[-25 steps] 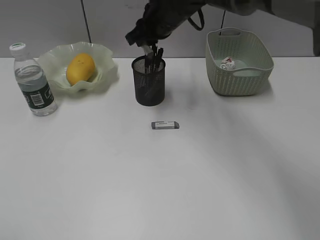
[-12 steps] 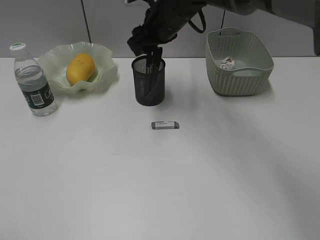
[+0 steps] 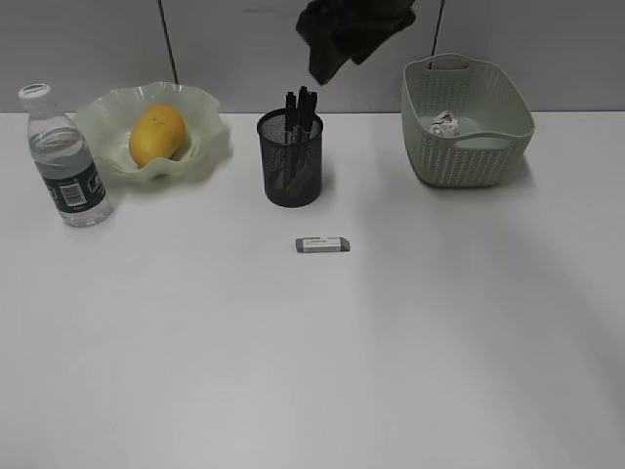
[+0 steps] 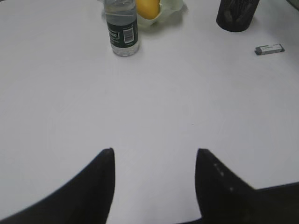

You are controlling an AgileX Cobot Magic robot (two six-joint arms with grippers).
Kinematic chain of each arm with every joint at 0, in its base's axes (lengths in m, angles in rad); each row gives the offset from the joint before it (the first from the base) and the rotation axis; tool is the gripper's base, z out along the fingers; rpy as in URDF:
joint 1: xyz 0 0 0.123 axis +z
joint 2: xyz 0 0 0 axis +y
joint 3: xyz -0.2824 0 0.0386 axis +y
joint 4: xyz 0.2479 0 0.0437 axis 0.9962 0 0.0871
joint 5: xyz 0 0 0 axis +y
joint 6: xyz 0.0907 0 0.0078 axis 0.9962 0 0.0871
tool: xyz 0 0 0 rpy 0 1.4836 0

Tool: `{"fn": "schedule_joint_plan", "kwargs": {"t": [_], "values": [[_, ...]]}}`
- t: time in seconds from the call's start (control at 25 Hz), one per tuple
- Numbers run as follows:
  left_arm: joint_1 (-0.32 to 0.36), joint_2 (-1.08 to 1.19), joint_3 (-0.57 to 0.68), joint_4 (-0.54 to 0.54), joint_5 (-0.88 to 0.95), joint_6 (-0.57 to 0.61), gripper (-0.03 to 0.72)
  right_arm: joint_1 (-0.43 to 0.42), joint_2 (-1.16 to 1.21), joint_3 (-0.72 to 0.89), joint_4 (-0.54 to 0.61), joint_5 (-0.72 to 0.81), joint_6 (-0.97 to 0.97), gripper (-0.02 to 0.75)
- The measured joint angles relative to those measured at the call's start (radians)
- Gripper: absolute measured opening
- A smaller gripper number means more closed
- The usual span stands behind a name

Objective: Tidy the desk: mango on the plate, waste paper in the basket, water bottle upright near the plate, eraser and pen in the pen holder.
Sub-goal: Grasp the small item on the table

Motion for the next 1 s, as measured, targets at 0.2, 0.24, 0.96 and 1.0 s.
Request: {"fn": "schedule_joint_plan", "kwargs": {"t": [0.2, 0.24, 0.96, 1.0], "values": [[0.000, 0.000, 0.000, 0.000, 0.000, 0.000, 0.419, -0.049, -0.166, 0.123, -0.012, 0.040, 0.050, 0.457], [0.000, 0.000, 0.000, 0.000, 0.000, 0.000, 0.419, -0.064, -0.205, 0.170, -0.013, 0.050, 0.054, 0.457], [0.000, 0.000, 0.000, 0.000, 0.000, 0.000, 0.419, -0.255, -0.928, 1.077, -0.027, -0.001, 0.185, 0.459], [0.000, 0.000, 0.000, 0.000, 0.000, 0.000, 0.419, -0.255, -0.968, 1.107, -0.027, -0.008, 0.195, 0.463]]}}
